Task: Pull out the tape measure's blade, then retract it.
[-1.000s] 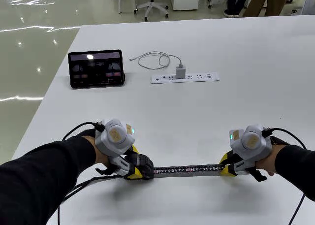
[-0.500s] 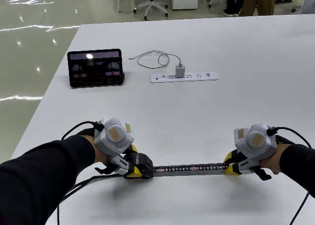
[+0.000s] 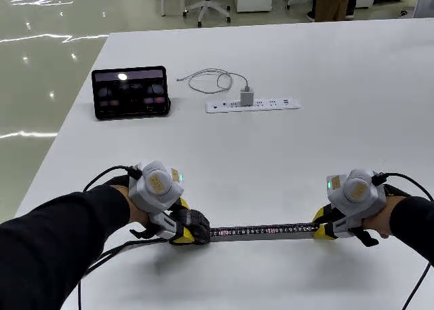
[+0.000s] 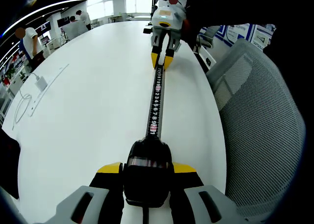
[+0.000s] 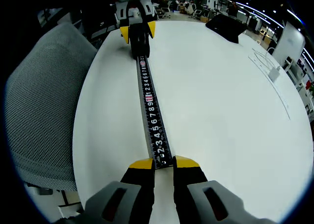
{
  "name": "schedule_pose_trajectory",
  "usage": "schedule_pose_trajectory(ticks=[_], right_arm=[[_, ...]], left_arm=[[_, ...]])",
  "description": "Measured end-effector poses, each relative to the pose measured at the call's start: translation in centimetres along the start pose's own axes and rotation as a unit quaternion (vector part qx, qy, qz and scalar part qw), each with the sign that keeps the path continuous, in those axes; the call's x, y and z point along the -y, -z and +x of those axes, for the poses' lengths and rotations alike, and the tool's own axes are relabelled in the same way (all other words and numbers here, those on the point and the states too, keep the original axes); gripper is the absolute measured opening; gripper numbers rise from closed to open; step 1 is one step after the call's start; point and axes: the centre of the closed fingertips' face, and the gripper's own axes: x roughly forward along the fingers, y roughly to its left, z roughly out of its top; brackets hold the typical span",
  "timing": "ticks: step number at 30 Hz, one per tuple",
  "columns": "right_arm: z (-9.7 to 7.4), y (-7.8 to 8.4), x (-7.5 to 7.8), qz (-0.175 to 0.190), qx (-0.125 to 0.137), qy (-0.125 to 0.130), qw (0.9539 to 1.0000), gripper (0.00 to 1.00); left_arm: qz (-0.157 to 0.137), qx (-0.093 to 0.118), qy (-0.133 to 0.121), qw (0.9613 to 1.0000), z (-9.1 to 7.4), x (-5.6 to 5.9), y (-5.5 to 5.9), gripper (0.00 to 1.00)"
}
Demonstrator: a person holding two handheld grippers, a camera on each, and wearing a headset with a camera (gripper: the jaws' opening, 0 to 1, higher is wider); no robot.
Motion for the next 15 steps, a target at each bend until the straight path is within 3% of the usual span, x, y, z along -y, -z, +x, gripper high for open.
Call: schedule_pose_trajectory(ticks=[15], right_arm=[[0.06,0.07,-0.06,0.000,-0.010,-0.009,0.9999,0.09]], left_arm=[[-0.001,0.001,0.000,1.0000,-0.03,0.01,-0.03,0.32]])
